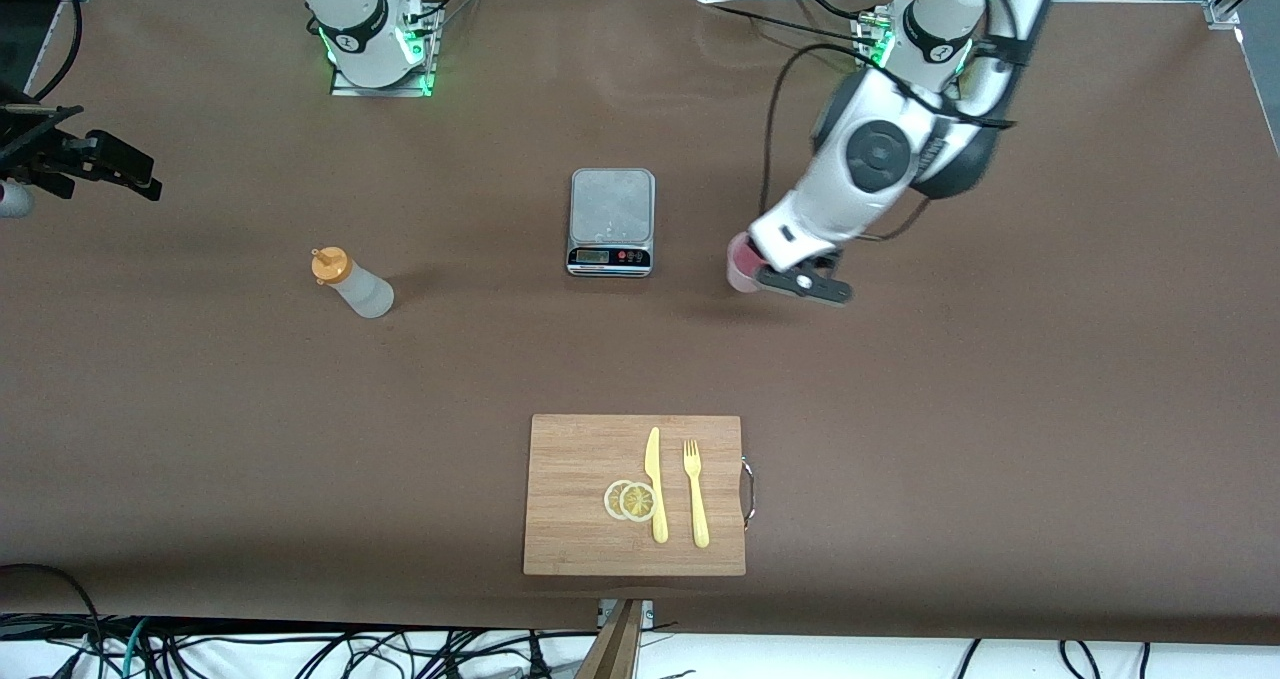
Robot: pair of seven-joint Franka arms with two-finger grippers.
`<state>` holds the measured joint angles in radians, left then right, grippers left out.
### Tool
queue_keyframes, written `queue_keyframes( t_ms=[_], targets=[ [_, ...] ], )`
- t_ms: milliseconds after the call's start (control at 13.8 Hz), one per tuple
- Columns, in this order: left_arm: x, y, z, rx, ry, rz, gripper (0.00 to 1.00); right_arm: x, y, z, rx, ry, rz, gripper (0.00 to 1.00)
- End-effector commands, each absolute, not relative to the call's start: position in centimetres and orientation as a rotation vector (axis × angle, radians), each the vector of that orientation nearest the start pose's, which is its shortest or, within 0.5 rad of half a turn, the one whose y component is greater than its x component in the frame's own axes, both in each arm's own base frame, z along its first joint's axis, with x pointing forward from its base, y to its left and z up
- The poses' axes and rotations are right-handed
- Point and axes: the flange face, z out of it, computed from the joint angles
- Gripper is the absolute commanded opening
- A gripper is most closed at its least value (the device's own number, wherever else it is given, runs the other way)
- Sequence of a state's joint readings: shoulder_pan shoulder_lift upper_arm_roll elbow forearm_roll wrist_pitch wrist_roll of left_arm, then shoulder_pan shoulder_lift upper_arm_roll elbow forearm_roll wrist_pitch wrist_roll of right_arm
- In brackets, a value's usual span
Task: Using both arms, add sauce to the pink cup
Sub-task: 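Carry the pink cup with the left gripper onto the scale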
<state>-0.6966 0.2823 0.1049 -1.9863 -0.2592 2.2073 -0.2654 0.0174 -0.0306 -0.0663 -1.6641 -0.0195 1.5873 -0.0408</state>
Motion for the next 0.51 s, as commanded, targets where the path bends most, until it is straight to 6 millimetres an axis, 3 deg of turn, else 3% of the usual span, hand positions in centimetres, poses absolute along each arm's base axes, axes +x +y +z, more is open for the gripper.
queue_keyframes(
  t_ms=[0, 217, 434],
  targets=[
    [47.1, -40.3, 31.4, -3.306, 0.232, 0.262, 0.00, 54.1, -3.0, 60.0, -3.157, -0.004, 0.081, 1.00],
    [44.6, -45.4, 30.5, -3.303, 0.283, 0.280, 0.00, 54.2, -3.0, 59.9, -3.157, -0.004, 0.084, 1.00],
    [42.1, -48.9, 29.3, -3.282, 0.306, 0.298, 0.00, 54.2, -3.0, 59.7, -3.157, -0.004, 0.089, 1.00]
  ],
)
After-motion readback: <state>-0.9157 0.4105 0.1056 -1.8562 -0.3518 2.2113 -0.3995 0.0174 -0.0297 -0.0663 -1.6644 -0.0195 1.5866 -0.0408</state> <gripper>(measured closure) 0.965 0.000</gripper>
